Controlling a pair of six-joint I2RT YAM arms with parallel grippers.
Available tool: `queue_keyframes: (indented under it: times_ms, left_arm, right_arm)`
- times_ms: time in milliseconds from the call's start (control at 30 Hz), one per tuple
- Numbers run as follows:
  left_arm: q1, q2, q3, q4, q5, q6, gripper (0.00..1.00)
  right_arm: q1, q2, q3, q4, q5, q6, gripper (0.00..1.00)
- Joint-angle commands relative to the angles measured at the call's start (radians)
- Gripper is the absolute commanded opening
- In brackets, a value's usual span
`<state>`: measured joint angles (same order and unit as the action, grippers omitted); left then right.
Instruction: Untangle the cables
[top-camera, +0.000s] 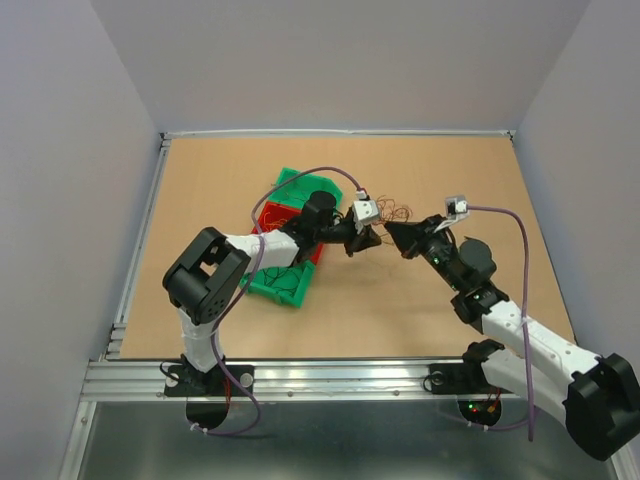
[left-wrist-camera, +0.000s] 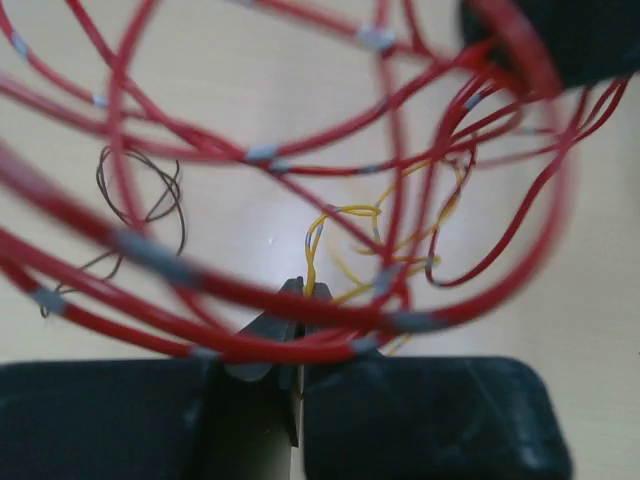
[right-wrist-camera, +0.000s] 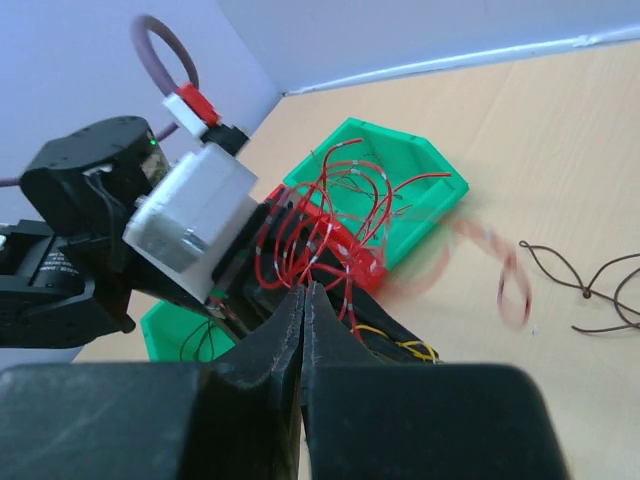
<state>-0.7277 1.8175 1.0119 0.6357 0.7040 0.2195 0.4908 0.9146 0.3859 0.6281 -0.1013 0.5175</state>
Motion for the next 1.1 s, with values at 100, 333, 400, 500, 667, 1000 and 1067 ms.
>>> queue_keyframes:
  times_ms: [100,333,400,500,667,1000,1067]
  left_arm:
    - [0.057,-0.104,-0.047,0.07,-0.122,-0.06,0.0]
    - [0.269,-0.138,-0.045,0.102,-0.169,-0.215,0.0]
    - [0.292,-0.141,-0.056,0.124,-0.172,-0.264,0.0]
    - [0.304,-0.162,-0.071,0.15,-0.173,-0.275,0.0]
    - [0.304,-0.225,-0.091,0.153,-0.153,-0.264,0.0]
    - [0.304,-0.403,-0.079,-0.075,-0.067,-0.073,0.0]
    - [0.304,-0.448,-0.072,-0.134,-0.063,-0.011,0.0]
  right_arm:
    - [-0.003,-0.173,-0.041,-0.112,0.381,-0.036,0.01]
    - [-0.004,-0.627,-0.146,-0.343,0.969,-0.008,0.01]
    - [-0.004,-0.754,-0.171,-0.419,1.023,-0.01,0.01]
    - [-0.004,-0.911,-0.164,-0.514,1.086,-0.011,0.01]
    - [-0.004,-0.774,-0.127,-0.502,0.99,0.001,0.01]
    - [-0.004,-0.393,-0.006,-0.418,0.497,-0.154,0.12]
    - [-0.005,-0.305,0.01,-0.415,0.433,-0.165,0.28]
